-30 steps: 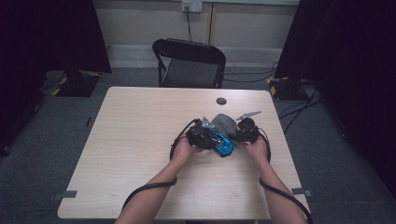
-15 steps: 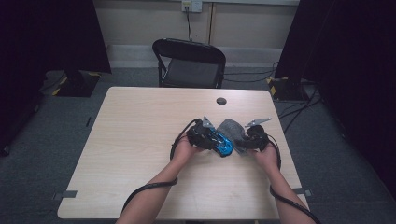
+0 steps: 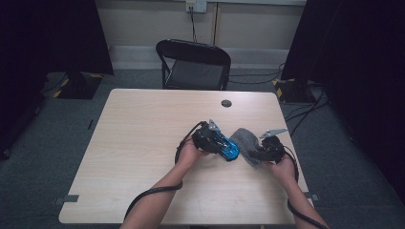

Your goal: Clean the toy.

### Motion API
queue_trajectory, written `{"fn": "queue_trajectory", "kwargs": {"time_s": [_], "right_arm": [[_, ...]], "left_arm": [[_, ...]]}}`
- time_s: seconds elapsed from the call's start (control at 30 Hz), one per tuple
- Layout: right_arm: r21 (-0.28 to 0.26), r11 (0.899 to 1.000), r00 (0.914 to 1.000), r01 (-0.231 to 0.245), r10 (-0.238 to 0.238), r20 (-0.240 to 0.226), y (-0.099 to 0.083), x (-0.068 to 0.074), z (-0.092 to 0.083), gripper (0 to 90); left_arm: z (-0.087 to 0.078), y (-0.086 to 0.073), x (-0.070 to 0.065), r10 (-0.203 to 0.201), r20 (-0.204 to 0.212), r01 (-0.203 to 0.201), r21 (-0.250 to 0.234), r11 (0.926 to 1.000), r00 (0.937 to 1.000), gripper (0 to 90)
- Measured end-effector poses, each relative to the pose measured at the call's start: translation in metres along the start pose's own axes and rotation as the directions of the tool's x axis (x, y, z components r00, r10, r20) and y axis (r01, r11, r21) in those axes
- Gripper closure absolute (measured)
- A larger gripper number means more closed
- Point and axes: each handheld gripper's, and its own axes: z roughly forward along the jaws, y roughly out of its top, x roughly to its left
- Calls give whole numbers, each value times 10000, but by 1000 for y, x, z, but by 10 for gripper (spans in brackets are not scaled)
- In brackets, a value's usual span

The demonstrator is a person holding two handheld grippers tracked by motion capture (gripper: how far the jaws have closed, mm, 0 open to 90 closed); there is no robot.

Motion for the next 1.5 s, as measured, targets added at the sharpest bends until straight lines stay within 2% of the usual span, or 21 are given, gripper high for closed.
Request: {"fn": "queue_trajectory", "kwargs": {"time_s": [0.3, 0.63, 0.97, 1.2, 1.5], "right_arm": [[90, 10000, 10000, -10, 10, -44, -14, -1, -13, 723], [55, 9995, 9994, -320, 320, 128, -23, -7, -32, 720], [-555, 9960, 9958, -701, 731, 551, -13, -17, -56, 719], [-925, 9909, 9918, -980, 1049, 726, 7, -26, -47, 718], [-707, 9958, 9950, -577, 632, 775, 42, -26, -11, 718]], "left_arm": [[0, 1, 0, 48, -9, -48, 64, 10000, 10000, 369], [0, 1, 0, 38, -43, -38, 97, 9999, 10000, 369], [0, 1, -2, -44, -99, 45, 60, 10000, 9999, 370], [0, 1, -1, -50, -82, 50, 60, 10000, 10000, 370], [0, 0, -2, -60, -77, 60, 43, 10000, 10000, 370]]}}
